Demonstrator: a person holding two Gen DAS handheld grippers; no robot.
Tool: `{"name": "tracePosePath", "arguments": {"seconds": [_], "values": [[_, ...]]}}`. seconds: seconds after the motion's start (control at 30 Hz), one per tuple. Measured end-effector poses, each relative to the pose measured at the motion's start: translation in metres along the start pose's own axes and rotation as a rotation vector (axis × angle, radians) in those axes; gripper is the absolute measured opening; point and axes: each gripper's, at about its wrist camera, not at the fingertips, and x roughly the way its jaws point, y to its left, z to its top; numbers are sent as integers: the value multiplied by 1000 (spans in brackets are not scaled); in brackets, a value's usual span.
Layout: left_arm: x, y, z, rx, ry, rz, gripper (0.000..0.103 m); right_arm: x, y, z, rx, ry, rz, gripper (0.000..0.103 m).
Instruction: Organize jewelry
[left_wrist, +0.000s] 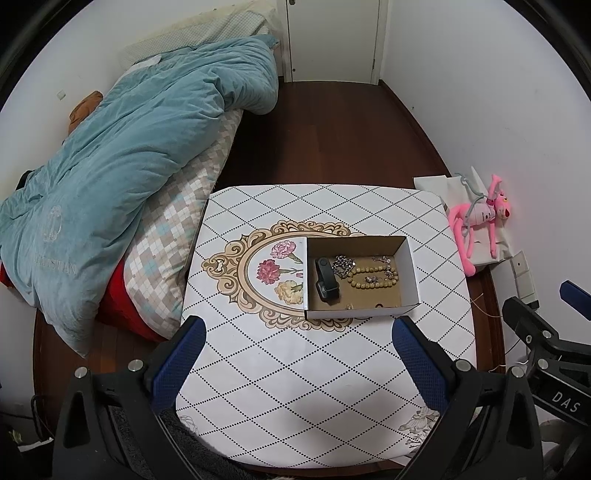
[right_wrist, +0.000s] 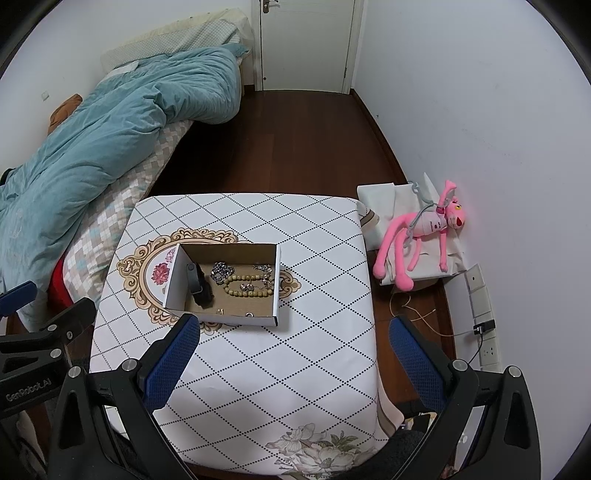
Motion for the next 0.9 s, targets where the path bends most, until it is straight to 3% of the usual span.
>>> {"name": "tracePosePath", "arguments": {"seconds": [0.9], "values": [[1,1,-3,3,-1,-3,103,4,-1,-1,-4,13,4,103]]}}
